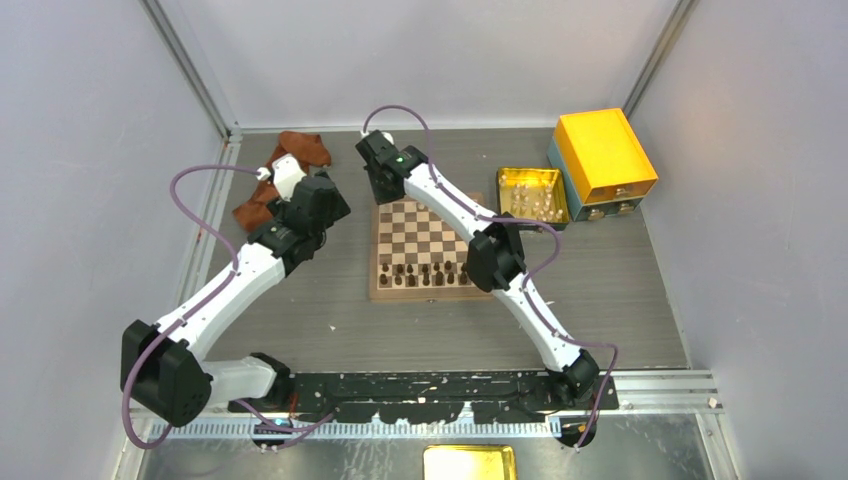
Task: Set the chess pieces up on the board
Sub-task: Place the chess piece on the chessboard.
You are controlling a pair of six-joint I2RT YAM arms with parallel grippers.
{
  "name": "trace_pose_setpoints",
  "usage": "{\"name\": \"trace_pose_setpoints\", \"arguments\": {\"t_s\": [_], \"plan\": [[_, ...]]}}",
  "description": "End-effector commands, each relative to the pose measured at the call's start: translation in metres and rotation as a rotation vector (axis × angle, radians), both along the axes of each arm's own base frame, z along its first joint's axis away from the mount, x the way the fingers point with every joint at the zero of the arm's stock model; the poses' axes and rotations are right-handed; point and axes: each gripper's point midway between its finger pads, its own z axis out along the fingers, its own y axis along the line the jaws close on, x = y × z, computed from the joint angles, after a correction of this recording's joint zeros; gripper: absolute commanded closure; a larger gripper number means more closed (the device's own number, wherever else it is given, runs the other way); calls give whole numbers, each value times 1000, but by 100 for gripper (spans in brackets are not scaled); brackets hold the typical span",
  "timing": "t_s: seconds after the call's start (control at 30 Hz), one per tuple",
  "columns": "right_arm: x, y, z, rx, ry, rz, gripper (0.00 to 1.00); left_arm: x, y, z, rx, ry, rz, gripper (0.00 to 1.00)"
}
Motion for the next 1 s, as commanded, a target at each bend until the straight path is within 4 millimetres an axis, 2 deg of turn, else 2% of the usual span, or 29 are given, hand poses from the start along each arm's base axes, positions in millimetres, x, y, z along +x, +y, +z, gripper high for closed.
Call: {"name": "trace_pose_setpoints", "arguments": {"t_s": [0.0, 0.77, 0.97], "plan": [[12, 6, 24, 63, -53, -12, 99, 7, -2, 18, -39, -71, 18, 17], [16, 11, 17, 98, -31, -5, 98, 11, -5, 16, -41, -70, 16, 17], [14, 11, 12, 95, -20, -6, 94, 11, -5, 18, -42, -74, 17, 17]]}}
